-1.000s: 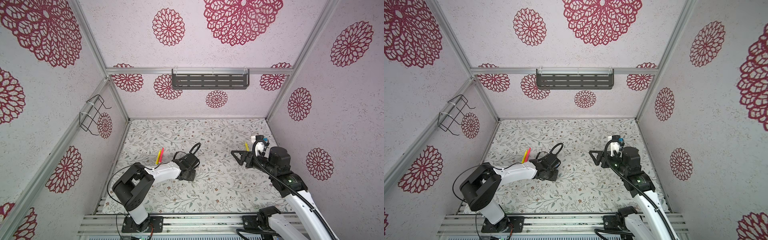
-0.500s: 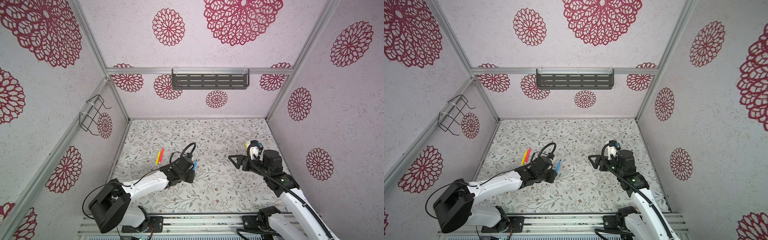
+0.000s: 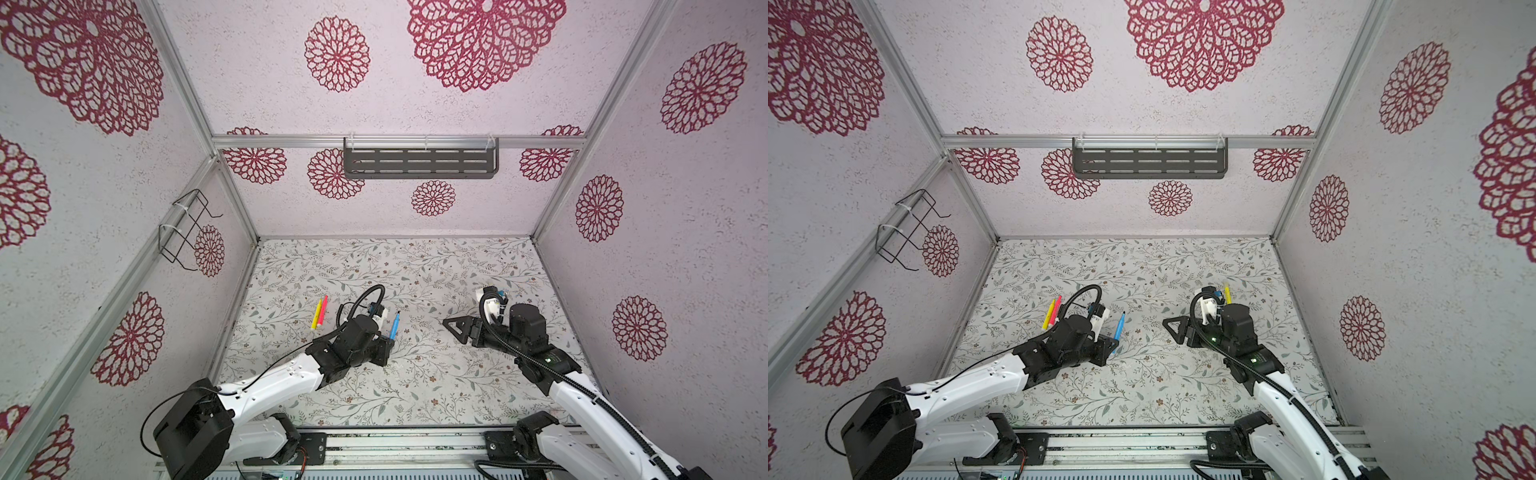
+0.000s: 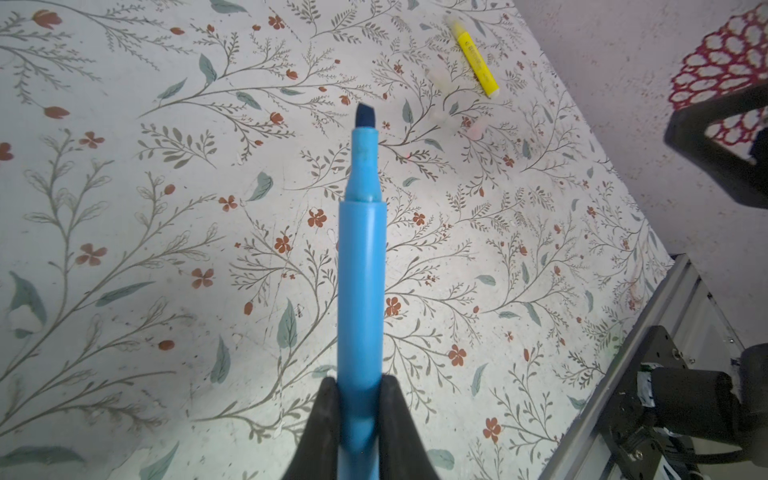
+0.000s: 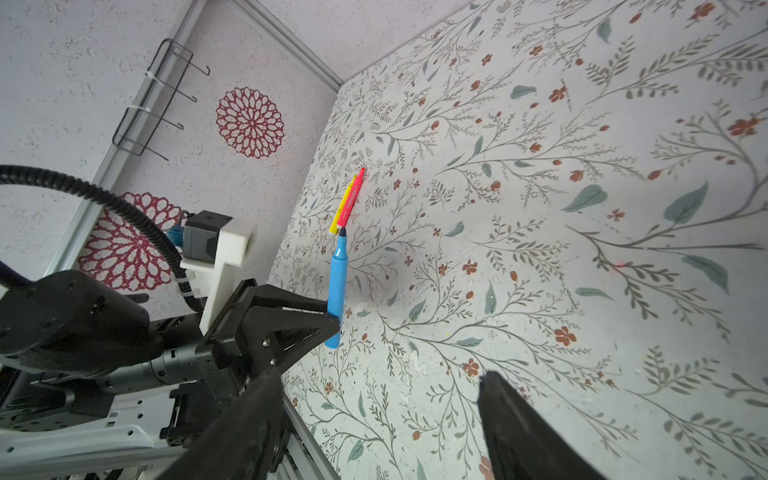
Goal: Insert the pens into the pen caps
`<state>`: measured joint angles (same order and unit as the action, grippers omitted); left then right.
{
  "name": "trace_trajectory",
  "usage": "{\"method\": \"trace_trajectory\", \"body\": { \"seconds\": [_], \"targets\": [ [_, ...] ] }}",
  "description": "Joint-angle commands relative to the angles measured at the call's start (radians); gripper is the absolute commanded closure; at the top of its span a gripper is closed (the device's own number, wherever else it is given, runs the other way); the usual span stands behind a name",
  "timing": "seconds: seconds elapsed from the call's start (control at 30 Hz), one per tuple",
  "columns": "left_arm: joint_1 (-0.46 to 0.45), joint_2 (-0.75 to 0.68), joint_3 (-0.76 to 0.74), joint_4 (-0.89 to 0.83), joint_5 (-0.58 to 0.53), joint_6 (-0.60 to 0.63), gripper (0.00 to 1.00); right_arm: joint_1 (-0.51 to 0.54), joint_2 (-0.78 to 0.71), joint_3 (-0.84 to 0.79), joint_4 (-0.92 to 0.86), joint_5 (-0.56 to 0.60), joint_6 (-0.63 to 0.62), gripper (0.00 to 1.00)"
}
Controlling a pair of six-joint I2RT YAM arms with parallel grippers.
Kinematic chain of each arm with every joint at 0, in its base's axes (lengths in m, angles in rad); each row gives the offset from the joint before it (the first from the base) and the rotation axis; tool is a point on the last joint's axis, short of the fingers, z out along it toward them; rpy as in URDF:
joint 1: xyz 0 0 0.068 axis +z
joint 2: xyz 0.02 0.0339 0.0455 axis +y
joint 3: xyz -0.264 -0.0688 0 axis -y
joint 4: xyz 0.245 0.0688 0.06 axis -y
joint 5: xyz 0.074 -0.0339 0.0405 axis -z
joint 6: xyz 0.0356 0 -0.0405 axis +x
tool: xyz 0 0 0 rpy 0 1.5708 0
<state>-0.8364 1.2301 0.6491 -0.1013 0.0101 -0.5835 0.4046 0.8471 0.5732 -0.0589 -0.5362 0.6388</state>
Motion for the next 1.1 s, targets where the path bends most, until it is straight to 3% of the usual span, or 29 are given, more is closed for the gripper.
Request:
{"method": "trace_trajectory", "body": {
  "seconds": [0.0, 0.43, 1.07],
  "targets": [
    [-0.018, -0.038, -0.015, 0.065, -0.004, -0.015, 0.94, 0.045, 0.025, 0.002, 0.098, 0.012, 0.034, 0.24],
    [-0.061, -0.082, -0.025, 0.095, -0.021, -0.016, 0.93, 0.219, 0.214, 0.057, 0.227, 0.051, 0.049, 0.31],
    [-0.081, -0.103, -0.048, 0.133, -0.03, -0.021, 0.93, 0.345, 0.382, 0.13, 0.34, 0.082, 0.076, 0.37]
  ]
}}
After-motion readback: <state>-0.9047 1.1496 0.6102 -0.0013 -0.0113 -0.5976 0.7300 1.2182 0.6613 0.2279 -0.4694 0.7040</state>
